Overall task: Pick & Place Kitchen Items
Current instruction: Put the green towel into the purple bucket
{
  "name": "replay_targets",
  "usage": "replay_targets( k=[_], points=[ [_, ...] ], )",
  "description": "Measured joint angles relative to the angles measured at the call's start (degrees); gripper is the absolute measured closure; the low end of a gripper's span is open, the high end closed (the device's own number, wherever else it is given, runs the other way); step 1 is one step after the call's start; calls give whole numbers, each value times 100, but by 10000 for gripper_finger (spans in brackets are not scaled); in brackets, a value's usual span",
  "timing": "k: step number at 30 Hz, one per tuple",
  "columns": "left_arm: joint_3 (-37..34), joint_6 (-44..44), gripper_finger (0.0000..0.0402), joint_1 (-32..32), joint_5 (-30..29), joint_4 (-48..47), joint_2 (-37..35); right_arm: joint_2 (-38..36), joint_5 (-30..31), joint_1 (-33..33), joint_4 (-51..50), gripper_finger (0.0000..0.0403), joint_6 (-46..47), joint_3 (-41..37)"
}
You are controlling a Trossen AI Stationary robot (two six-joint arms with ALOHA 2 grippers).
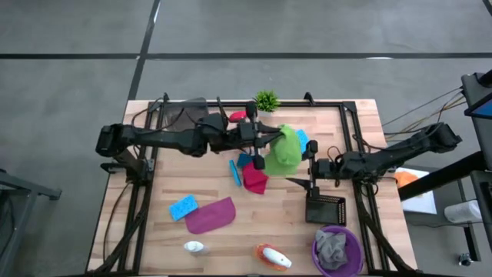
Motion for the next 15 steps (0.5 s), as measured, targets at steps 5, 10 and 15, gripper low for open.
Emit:
replay_targets(
  k=[5, 10, 15],
  points=[
    [-25, -243, 401, 95, 124, 53, -11, 295, 620, -10, 128, 114, -61, 109],
    [-28, -309, 401, 93, 140, 49, -4, 473, 1185, -11, 858, 114, -177, 129],
    [-32, -356, 401, 89, 318, 50, -2, 506, 1646, -22, 1268, 114, -458, 154]
  ],
)
